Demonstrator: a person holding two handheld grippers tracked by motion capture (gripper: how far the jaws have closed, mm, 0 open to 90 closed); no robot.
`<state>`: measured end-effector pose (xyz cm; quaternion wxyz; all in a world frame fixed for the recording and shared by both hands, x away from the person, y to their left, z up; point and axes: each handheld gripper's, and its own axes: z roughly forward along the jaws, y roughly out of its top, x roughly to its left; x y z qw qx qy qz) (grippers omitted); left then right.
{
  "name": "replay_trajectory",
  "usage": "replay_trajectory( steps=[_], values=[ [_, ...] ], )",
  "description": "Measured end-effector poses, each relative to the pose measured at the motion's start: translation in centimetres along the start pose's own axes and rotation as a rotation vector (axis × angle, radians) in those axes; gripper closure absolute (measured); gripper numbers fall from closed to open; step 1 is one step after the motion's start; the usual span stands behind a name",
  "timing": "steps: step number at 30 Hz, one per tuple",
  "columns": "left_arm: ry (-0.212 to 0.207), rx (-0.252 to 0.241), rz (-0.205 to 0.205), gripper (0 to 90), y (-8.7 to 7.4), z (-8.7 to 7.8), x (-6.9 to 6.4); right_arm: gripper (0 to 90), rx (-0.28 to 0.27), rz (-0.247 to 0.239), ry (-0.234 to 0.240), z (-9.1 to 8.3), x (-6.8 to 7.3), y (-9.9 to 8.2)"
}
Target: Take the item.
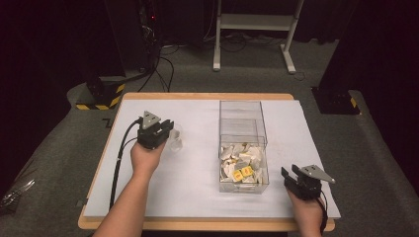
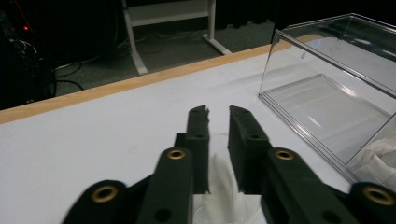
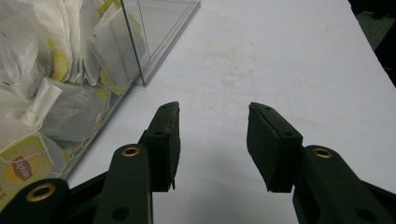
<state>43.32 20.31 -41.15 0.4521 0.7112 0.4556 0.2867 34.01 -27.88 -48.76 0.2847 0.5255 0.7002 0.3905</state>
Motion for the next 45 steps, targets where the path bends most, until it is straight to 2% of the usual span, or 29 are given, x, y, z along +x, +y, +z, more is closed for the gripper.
replay_trajectory(
  steps=[5,9,23,35,39,45],
  values=[
    [0.019,-0.006,-0.008,64.4,0.0,-0.5,0.0,54.7,0.003,-0.005,0.003,-0.1,0.1,0.0],
    [0.021,-0.007,0.003,56.5,-0.1,-1.1,-0.2,54.5,-0.004,-0.010,0.002,-0.2,0.3,0.1],
    [0.004,0.014,0.011,40.3,-1.7,-3.2,-0.7,52.1,-0.020,-0.023,0.018,-1.3,1.0,0.1],
    [-0.011,0.053,0.017,35.4,-4.6,-4.8,-0.7,51.1,-0.039,-0.041,0.032,-2.9,1.8,-0.1],
    [-0.024,0.060,-0.002,35.2,-5.8,-5.4,-0.6,50.9,-0.044,-0.047,0.039,-3.4,2.1,-0.2],
    [-0.019,0.086,-0.007,33.6,-7.8,-5.9,-0.6,50.8,-0.049,-0.049,0.047,-4.2,2.5,-0.4]
  ],
)
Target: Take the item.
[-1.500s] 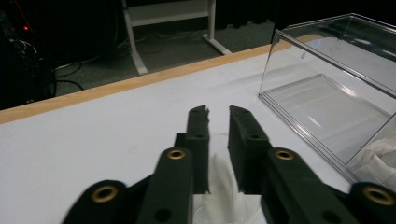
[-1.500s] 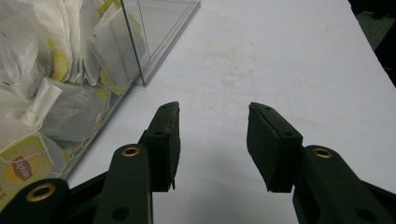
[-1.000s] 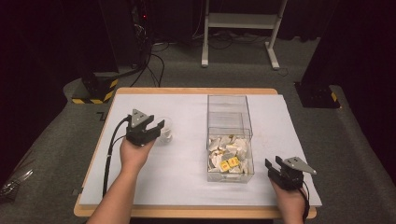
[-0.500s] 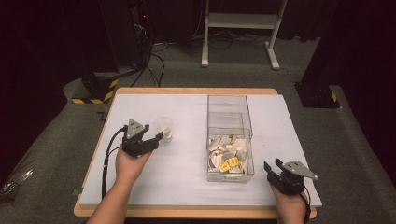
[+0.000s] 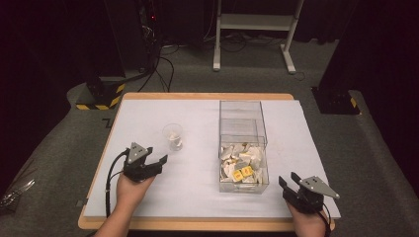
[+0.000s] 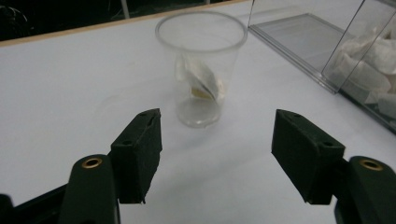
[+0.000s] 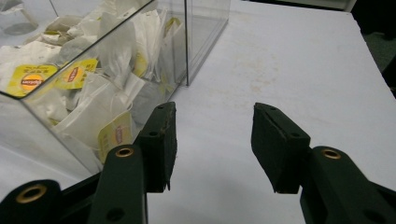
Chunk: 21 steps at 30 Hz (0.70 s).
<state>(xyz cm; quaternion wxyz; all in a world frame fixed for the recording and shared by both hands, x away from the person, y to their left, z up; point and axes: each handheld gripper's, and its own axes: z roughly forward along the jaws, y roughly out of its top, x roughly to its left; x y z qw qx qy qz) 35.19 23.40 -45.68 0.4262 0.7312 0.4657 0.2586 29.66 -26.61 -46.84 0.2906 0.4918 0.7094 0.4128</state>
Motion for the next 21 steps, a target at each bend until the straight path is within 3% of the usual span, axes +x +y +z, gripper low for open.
replay_trajectory(
  steps=[6,12,16,19,21],
  values=[
    [0.017,0.043,-0.013,31.7,-2.1,0.0,0.5,50.1,-0.007,-0.008,0.005,-0.7,0.5,-0.3],
    [0.060,0.063,0.016,30.1,-3.4,0.0,0.5,47.7,-0.003,-0.013,0.016,-1.2,1.4,-0.6],
    [0.061,0.088,0.033,29.4,-4.1,0.5,0.0,46.7,0.001,-0.022,0.026,-1.4,1.9,-0.8],
    [0.030,0.093,0.014,29.4,-4.6,0.8,-0.1,46.4,0.006,-0.022,0.039,-1.4,2.3,-1.0],
    [0.025,0.108,0.027,29.4,-4.7,1.0,-0.3,45.9,0.008,-0.032,0.047,-1.4,2.6,-1.1]
  ],
)
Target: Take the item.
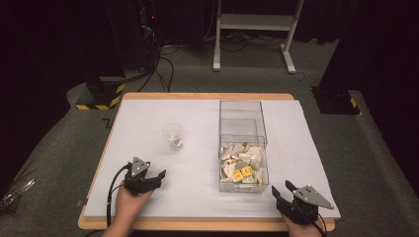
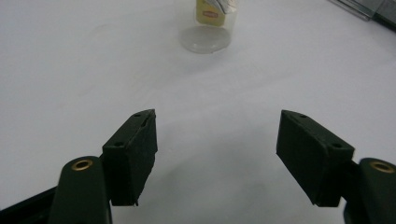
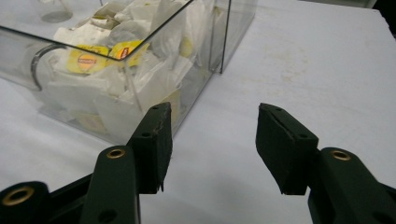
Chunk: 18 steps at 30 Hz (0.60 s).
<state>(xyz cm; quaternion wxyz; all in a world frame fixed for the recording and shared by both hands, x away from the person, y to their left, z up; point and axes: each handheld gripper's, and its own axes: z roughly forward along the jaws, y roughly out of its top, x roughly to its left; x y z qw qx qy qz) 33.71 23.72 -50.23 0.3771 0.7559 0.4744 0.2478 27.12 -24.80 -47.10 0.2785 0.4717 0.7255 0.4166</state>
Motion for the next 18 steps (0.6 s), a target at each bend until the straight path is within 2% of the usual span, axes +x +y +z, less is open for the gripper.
replay_trajectory(
  steps=[3,5,8,11,12,18],
  values=[
    [-0.029,-0.022,-0.018,27.1,0.0,-0.1,0.3,44.9,0.003,-0.003,0.014,-0.1,0.3,-0.1],
    [-0.042,-0.018,-0.038,25.1,0.0,0.0,0.5,44.0,0.005,-0.010,0.023,-0.1,0.5,-0.1],
    [-0.037,-0.005,-0.045,20.5,0.0,0.1,0.5,42.8,0.002,-0.002,0.036,-0.1,0.7,-0.1],
    [-0.032,0.003,-0.035,16.6,-0.1,0.2,0.5,42.0,-0.001,-0.003,0.047,0.0,0.9,0.0],
    [-0.033,0.002,-0.043,15.9,-0.1,0.2,0.4,41.8,-0.002,-0.005,0.051,0.1,0.9,0.1],
    [-0.025,0.008,-0.009,14.6,-0.1,0.3,0.2,41.5,-0.004,-0.010,0.055,0.3,1.4,0.3]
  ],
)
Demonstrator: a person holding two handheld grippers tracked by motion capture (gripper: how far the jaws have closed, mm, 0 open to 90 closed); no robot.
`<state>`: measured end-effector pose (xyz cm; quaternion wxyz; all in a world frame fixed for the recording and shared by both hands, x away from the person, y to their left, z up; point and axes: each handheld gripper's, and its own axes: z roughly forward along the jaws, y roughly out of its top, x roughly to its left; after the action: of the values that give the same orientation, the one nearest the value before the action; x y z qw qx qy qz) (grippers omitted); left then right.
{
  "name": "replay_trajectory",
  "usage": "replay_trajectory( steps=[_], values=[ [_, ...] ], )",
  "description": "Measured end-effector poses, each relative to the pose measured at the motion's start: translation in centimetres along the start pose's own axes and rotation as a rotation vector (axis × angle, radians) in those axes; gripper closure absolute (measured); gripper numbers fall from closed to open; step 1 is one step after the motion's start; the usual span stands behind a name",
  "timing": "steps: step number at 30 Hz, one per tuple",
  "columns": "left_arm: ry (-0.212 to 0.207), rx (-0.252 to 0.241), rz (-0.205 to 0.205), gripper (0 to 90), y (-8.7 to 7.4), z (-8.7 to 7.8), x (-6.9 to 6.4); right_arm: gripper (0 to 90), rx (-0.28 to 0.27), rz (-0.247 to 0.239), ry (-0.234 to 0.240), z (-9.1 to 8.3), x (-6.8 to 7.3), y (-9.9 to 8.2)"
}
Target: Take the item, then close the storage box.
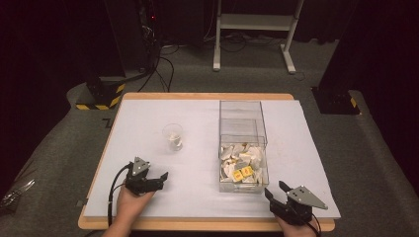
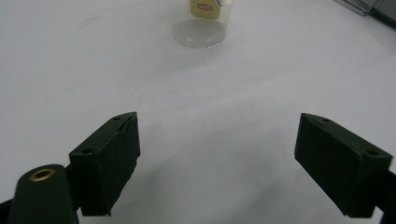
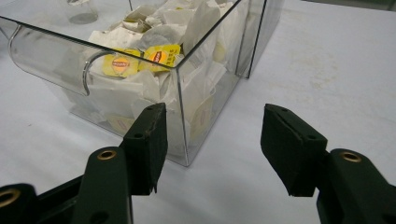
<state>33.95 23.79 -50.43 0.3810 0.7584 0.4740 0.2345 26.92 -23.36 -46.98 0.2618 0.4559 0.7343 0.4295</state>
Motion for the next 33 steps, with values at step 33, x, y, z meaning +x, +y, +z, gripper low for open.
replay_trajectory(
  steps=[33],
  values=[
    [0.004,0.017,-0.037,17.0,-0.1,0.1,0.2,24.3,-0.009,0.004,0.049,1.5,0.4,0.4]
  ],
)
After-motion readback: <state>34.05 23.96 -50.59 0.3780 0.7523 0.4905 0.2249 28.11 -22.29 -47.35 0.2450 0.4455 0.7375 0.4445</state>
